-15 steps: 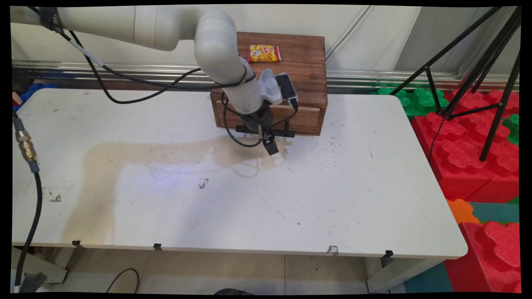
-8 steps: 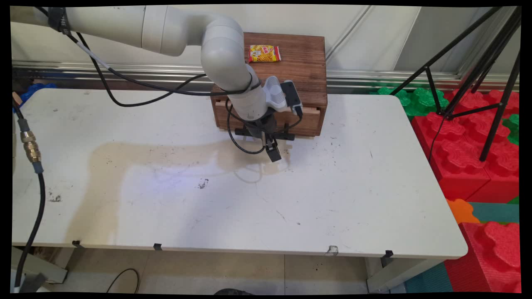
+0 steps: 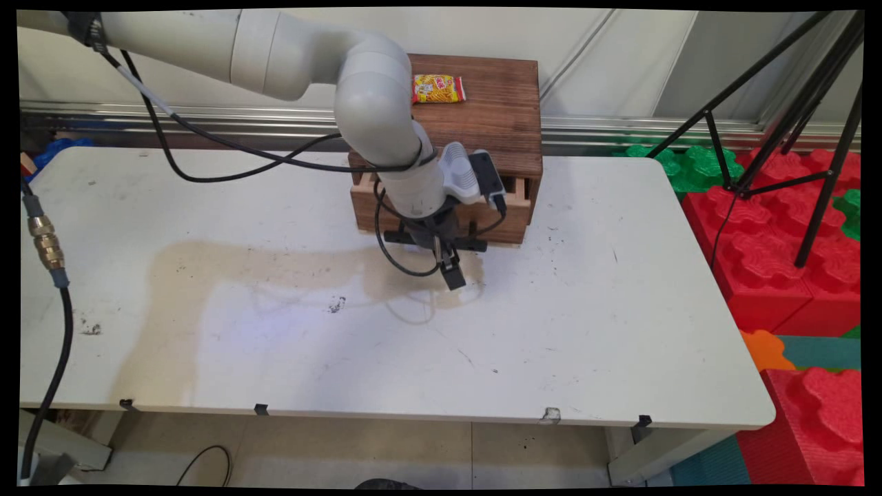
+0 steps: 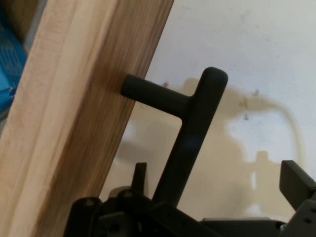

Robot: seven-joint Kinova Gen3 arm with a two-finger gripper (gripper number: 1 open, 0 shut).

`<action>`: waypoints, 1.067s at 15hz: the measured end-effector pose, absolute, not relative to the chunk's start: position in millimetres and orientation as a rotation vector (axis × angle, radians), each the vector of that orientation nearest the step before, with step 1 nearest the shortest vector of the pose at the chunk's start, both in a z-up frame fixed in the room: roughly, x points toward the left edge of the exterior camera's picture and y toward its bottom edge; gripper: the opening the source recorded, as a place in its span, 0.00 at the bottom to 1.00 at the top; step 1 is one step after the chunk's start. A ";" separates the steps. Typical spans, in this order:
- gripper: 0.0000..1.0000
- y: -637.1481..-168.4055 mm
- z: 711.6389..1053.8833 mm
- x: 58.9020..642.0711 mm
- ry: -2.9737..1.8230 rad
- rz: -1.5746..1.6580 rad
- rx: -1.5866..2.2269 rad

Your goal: Open the drawer

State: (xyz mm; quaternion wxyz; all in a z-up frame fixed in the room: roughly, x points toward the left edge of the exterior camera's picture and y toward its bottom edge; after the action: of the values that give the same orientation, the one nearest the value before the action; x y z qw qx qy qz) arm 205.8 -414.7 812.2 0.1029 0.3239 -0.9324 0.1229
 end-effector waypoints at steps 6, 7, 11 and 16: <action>1.00 -388.8 813.0 195.9 -2.767 0.322 0.978; 1.00 -383.3 813.3 194.0 -2.769 0.316 0.985; 1.00 -366.6 814.3 188.1 -2.777 0.293 0.992; 1.00 -341.6 816.1 179.3 -2.800 0.265 0.980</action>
State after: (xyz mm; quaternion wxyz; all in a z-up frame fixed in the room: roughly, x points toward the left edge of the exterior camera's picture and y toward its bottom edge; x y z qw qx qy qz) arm 179.3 -341.6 816.1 0.0815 0.3281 -0.9370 0.0886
